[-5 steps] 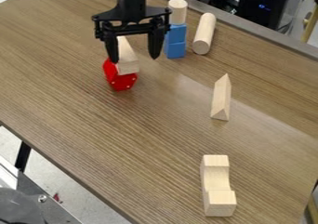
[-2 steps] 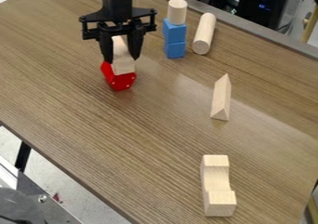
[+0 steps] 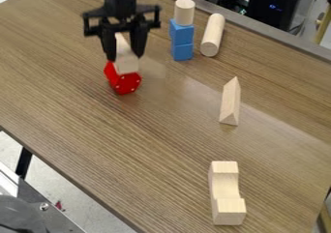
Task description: Took the rectangular block and put it on top of the cylinder
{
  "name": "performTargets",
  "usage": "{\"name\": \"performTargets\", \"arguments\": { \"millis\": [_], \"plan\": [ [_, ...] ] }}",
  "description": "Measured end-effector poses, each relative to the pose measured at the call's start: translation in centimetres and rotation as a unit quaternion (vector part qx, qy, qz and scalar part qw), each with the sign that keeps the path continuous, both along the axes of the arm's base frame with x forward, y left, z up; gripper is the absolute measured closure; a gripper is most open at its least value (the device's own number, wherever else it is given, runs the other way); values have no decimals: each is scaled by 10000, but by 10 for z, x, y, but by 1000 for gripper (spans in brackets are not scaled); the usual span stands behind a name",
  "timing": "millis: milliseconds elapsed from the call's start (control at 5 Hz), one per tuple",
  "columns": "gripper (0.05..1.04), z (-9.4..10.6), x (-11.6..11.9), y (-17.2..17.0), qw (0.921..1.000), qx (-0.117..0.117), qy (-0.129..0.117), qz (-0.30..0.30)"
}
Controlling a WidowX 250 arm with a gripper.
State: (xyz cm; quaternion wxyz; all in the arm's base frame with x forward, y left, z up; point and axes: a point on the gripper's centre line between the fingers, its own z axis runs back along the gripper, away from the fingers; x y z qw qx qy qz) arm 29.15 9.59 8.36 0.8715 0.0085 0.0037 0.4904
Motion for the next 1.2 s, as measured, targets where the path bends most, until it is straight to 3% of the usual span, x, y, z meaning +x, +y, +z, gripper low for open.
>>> {"name": "performTargets", "arguments": {
  "millis": [200, 400, 600, 800, 1000, 1200],
  "plan": [
    [566, 47, 38, -9, 9974, 291, -599, -259],
    [565, 91, 70, -17, 9918, 548, -1038, -498],
    [566, 88, 98, -22, 9922, 539, -943, -617],
    [565, 83, 112, -26, 9929, 413, -892, -670],
    [565, 71, 117, -27, 9935, 175, -920, -640],
    [565, 67, 115, -27, 9940, 156, -861, -654]
  ]
}}
